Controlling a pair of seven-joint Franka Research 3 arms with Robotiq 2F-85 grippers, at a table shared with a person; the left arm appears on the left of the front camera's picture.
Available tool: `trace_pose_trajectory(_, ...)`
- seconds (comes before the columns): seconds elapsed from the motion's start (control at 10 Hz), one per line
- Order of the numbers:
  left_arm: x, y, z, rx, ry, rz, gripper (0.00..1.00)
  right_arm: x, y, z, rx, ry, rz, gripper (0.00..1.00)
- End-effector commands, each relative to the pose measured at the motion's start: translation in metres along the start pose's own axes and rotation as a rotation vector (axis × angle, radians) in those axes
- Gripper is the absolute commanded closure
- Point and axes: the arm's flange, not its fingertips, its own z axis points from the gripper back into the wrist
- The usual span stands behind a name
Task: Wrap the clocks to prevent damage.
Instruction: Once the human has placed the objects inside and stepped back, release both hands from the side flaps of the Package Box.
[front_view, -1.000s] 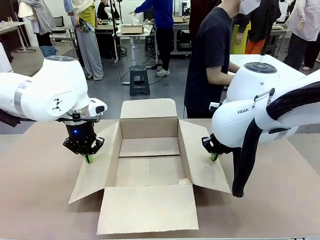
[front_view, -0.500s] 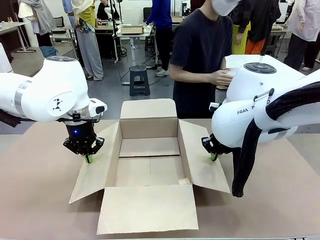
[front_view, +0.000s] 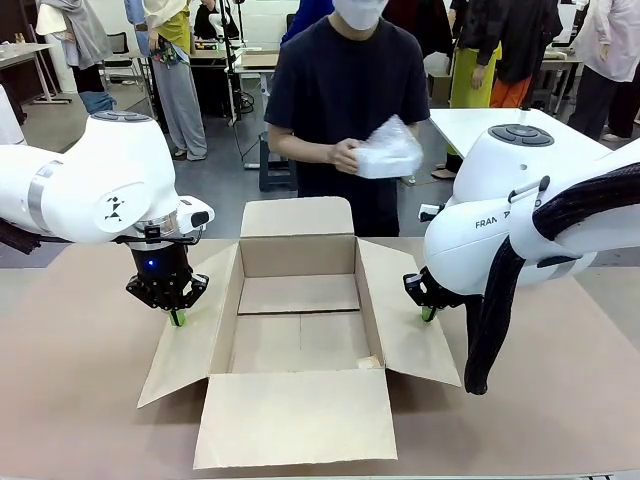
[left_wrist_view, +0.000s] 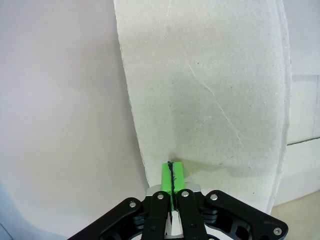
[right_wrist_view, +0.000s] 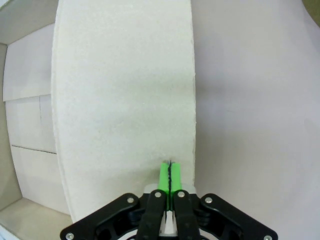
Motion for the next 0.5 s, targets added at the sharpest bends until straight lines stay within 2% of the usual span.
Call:
trace_pose_trajectory(0.0,-0.001,0.0003,-0.0007,0.004,0.007,0.0,1.0,0.0015,-0.0019,-0.0003,-0.012,-0.011,0.008,0.99)
trace_pose_trajectory(0.4,-0.001,0.0003,-0.0007,0.004,0.007,0.0,1.0,0.0015,-0.0019,-0.0003,-0.012,-0.011,0.008,0.99)
